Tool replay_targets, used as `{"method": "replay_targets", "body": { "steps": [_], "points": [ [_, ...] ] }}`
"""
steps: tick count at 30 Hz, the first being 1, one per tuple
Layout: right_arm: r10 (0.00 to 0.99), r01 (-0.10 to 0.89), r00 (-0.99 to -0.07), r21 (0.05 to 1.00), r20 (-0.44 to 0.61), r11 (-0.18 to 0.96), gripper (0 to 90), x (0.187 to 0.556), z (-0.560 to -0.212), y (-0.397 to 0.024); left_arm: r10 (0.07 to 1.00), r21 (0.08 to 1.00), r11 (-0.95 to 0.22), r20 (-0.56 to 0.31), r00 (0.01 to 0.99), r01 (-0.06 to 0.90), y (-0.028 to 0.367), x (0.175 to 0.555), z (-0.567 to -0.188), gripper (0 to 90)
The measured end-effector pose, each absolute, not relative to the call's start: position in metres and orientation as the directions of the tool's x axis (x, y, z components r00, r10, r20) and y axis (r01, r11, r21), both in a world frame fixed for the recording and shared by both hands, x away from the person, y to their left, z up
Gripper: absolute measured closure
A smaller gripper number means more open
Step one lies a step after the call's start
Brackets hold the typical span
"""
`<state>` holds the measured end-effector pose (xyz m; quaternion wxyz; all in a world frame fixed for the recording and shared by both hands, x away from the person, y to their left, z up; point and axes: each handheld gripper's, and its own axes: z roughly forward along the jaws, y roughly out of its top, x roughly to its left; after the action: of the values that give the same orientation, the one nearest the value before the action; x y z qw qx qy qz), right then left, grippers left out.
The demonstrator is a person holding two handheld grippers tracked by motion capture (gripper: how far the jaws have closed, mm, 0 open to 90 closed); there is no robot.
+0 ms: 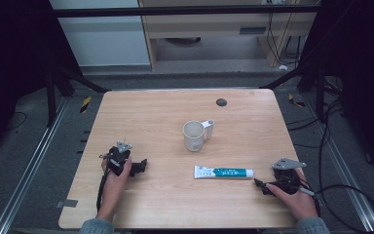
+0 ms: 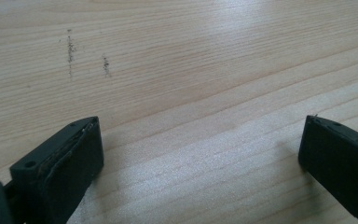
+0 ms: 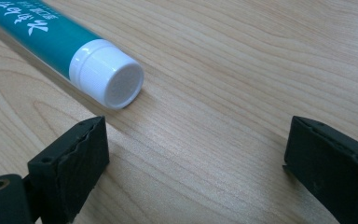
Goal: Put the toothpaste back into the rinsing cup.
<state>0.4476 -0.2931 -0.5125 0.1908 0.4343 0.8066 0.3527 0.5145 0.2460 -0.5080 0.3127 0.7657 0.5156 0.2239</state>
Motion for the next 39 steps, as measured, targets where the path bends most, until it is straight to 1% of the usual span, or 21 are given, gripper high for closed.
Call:
{"method": "replay_targets", "body": {
  "steps": [5,7,8,12,16,20,23,24,29,30,32,39],
  "points": [
    [0.837,0.567,-0.548,0.735,-0.002,0.372,6.7,0.448,-0.512,-0.293,0.930,0.709,-0.273,0.020,0.368,0.650,0.246,0.515,-0.508,0.0],
    [0.833,0.562,-0.553,0.736,-0.006,0.378,9.1,0.446,-0.512,-0.293,0.930,0.710,-0.273,0.021,0.368,0.650,0.246,0.515,-0.508,0.0],
    [0.822,0.551,-0.569,0.728,-0.030,0.408,10.5,0.444,-0.509,-0.292,0.930,0.710,-0.273,0.021,0.368,0.650,0.246,0.515,-0.508,0.0],
    [0.800,0.537,-0.597,0.711,-0.060,0.454,10.7,0.442,-0.503,-0.287,0.930,0.709,-0.273,0.021,0.368,0.650,0.246,0.515,-0.508,0.0],
    [0.750,0.490,-0.648,0.684,-0.128,0.540,12.0,0.438,-0.485,-0.277,0.930,0.709,-0.273,0.021,0.368,0.650,0.246,0.515,-0.508,0.0],
    [0.720,0.458,-0.671,0.666,-0.175,0.588,12.0,0.439,-0.469,-0.273,0.930,0.709,-0.273,0.021,0.368,0.650,0.246,0.515,-0.508,0.0],
    [0.698,0.441,-0.691,0.655,-0.188,0.613,11.9,0.443,-0.459,-0.271,0.930,0.709,-0.273,0.021,0.368,0.650,0.246,0.515,-0.508,0.0],
    [0.679,0.429,-0.704,0.637,-0.208,0.641,12.4,0.445,-0.453,-0.269,0.930,0.709,-0.273,0.021,0.368,0.650,0.246,0.515,-0.508,0.0],
    [0.645,0.408,-0.732,0.618,-0.219,0.673,14.3,0.450,-0.443,-0.263,0.930,0.709,-0.273,0.021,0.368,0.650,0.246,0.515,-0.508,0.0],
    [0.623,0.391,-0.749,0.608,-0.226,0.691,15.8,0.453,-0.437,-0.259,0.930,0.709,-0.274,0.021,0.368,0.650,0.246,0.515,-0.508,0.0],
    [0.616,0.388,-0.756,0.606,-0.222,0.695,15.8,0.454,-0.434,-0.257,0.930,0.709,-0.273,0.021,0.368,0.650,0.246,0.515,-0.508,0.0],
    [0.553,0.342,-0.801,0.582,-0.230,0.738,20.6,0.465,-0.420,-0.239,0.930,0.709,-0.273,0.021,0.368,0.650,0.246,0.515,-0.508,0.0]
  ]
}}
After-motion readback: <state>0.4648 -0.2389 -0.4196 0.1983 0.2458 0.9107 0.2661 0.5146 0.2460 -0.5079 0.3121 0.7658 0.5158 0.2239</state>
